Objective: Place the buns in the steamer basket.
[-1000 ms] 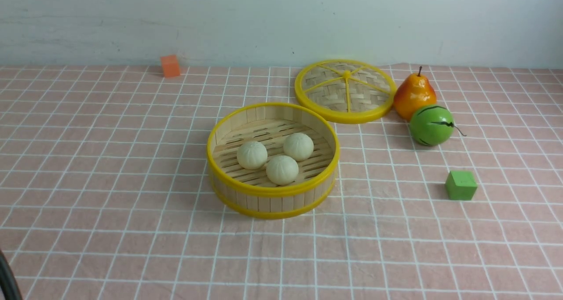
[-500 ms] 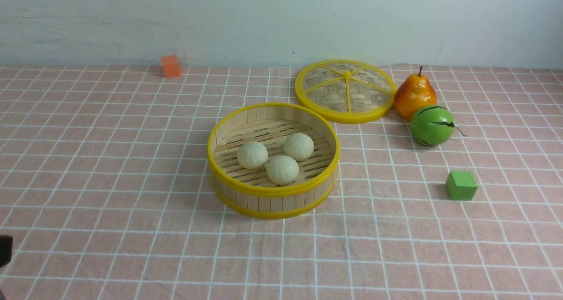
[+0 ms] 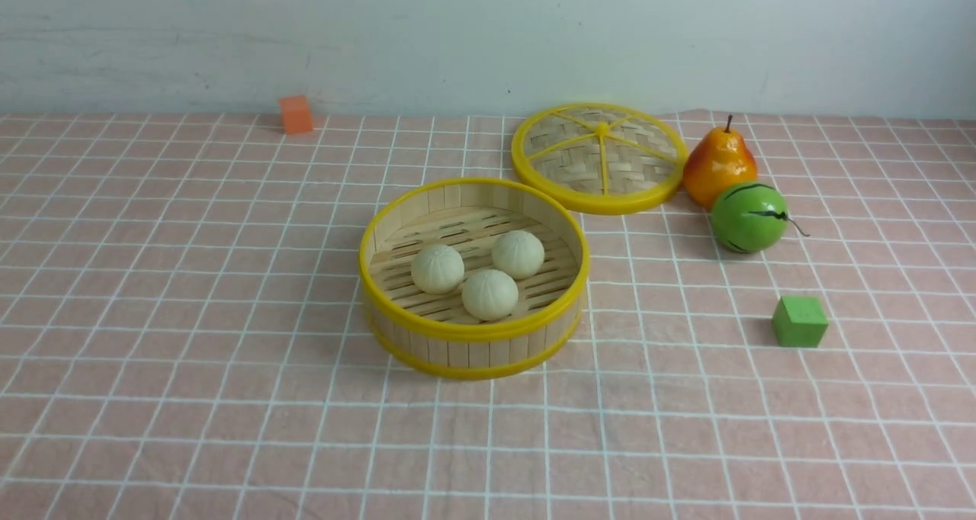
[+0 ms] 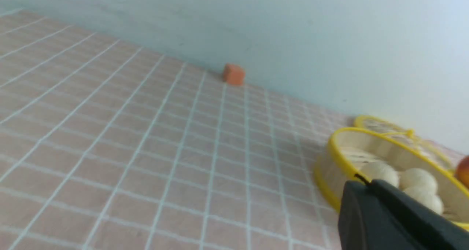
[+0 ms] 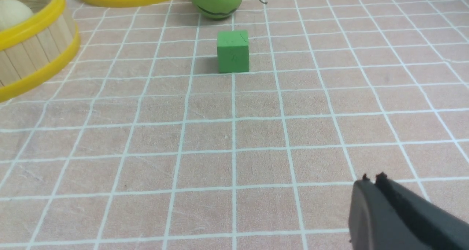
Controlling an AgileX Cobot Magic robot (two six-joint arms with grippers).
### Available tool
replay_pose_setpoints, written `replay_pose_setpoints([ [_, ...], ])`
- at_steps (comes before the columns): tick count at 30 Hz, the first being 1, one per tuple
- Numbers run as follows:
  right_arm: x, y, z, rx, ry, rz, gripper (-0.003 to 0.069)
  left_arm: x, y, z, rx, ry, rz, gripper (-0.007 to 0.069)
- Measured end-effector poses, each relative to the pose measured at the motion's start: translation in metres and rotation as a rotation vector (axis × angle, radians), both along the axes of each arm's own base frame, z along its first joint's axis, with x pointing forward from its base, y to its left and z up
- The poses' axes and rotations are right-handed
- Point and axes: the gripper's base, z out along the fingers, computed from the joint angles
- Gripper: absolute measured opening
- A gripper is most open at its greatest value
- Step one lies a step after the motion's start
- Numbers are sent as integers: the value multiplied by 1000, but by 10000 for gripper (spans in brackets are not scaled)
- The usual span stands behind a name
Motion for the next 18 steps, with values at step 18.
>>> replay_pose_setpoints([
  [18,0,0,0,1,0,0,39,-4,4,-33,96,268,44,-14],
])
